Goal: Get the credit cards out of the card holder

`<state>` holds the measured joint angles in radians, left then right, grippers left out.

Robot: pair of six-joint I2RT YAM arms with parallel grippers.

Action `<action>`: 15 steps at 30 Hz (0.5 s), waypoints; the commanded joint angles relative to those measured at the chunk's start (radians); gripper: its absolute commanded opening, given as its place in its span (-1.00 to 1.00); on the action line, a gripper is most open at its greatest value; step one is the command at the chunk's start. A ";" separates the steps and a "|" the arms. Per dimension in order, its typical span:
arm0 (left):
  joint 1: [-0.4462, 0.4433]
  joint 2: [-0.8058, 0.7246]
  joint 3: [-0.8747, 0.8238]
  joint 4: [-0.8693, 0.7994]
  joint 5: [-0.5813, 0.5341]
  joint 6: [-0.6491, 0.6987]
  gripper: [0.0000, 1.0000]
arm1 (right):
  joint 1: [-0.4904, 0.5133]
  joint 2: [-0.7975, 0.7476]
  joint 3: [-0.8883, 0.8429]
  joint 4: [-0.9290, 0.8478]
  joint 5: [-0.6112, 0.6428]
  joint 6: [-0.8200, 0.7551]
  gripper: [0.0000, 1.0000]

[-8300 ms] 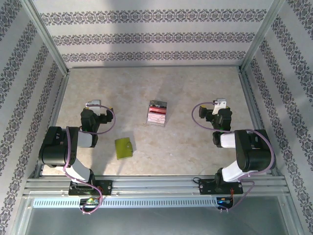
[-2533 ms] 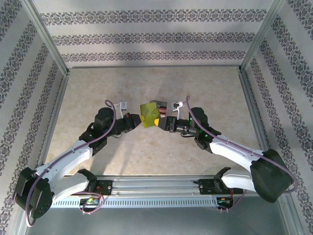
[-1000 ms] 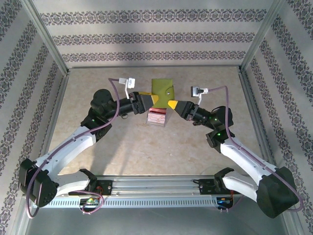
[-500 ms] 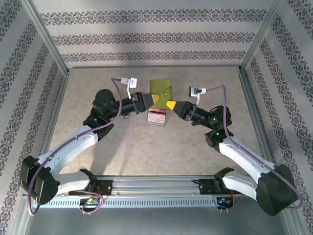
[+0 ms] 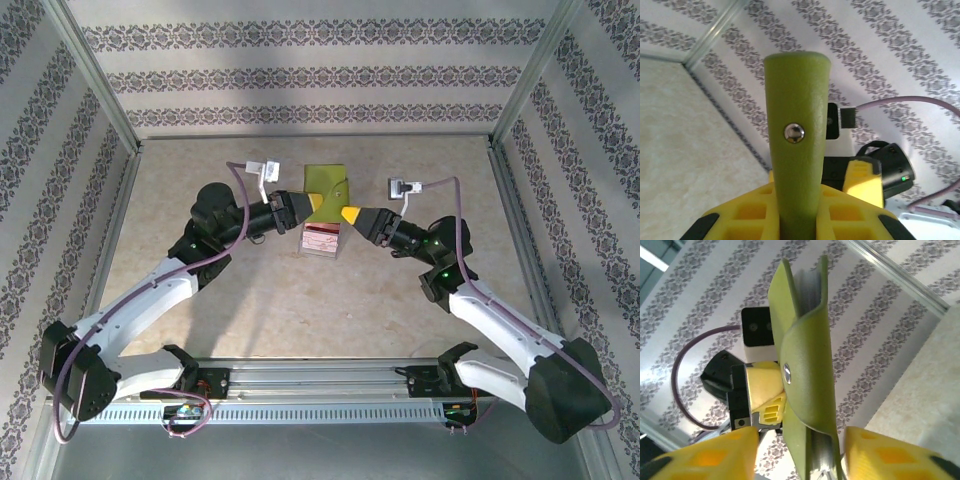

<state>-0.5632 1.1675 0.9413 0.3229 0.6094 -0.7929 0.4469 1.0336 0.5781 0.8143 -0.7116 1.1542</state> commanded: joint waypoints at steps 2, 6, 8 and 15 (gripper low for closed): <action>-0.021 -0.061 0.019 -0.239 -0.158 0.160 -1.00 | -0.015 -0.093 0.006 -0.311 0.091 -0.180 0.18; -0.046 -0.070 0.015 -0.394 -0.269 0.239 -1.00 | -0.019 -0.152 0.045 -0.559 0.152 -0.293 0.18; -0.070 -0.063 0.018 -0.463 -0.333 0.284 -1.00 | -0.015 -0.162 0.093 -0.715 0.192 -0.342 0.14; -0.158 -0.013 0.024 -0.554 -0.494 0.345 -1.00 | 0.034 -0.092 0.246 -1.048 0.265 -0.354 0.08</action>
<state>-0.6891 1.1408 0.9413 -0.1745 0.2188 -0.5144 0.4599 0.9165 0.7723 -0.0341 -0.4992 0.8337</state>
